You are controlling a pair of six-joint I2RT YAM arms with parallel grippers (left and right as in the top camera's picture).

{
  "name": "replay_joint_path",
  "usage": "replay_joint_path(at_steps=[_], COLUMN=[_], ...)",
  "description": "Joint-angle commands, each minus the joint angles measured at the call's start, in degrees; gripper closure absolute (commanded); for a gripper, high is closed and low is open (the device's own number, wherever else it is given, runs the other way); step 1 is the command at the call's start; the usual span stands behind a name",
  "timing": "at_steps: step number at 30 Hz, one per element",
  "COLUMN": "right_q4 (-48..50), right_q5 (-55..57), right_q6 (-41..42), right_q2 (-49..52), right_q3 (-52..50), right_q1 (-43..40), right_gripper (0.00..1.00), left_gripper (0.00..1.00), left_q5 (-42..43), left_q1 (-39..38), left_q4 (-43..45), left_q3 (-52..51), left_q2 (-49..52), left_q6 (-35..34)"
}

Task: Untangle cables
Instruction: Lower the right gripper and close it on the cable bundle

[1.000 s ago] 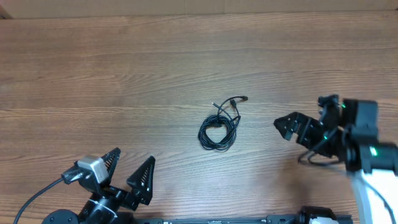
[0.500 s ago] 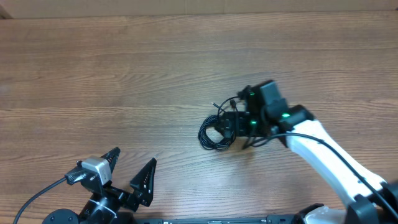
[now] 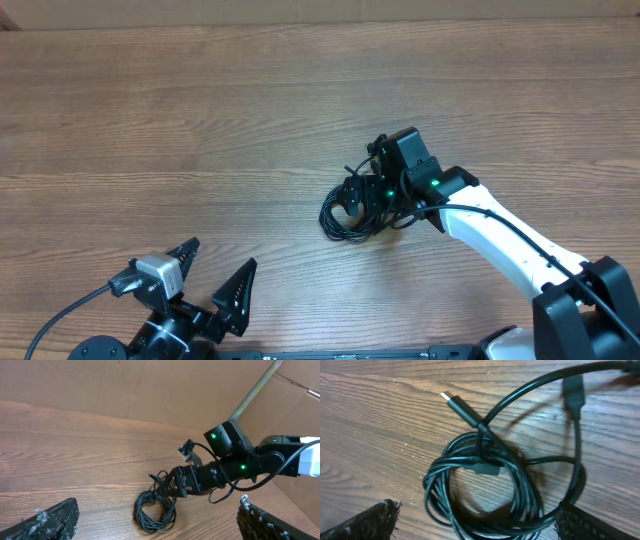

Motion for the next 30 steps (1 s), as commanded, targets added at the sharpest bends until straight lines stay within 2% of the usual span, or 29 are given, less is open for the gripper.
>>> replay_joint_path(at_steps=[1,11,22,24,27,30], right_q4=[0.4,-7.3,-3.9,-3.7,-3.2,-2.0], right_q5=[2.8,5.2,8.2,8.2,8.8,8.8], right_q6=[-1.6,0.0,13.2,14.3,14.6,14.7], right_q2=[-0.1,0.0,0.1,0.4,1.2,2.8], right_q3=[0.1,0.1,-0.4,-0.4,-0.4,-0.4], right_q1=[-0.2,-0.2,-0.1,-0.1,-0.1,-0.1], right_gripper=[0.00,0.00,0.00,0.03,0.12,0.12], left_gripper=[0.01,0.00,0.00,0.01,0.00,0.00], left_q5=[1.2,1.2,1.2,1.3,1.2,1.3], left_q1=[0.3,0.3,0.3,0.3,0.3,0.3], left_q4=[0.0,0.0,0.0,0.0,0.0,0.1], left_q3=[-0.1,-0.1,-0.1,-0.1,-0.1,-0.1], left_q2=[0.2,0.2,0.2,0.2,0.2,0.2], left_q6=[1.1,1.1,1.0,0.8,0.8,0.8])
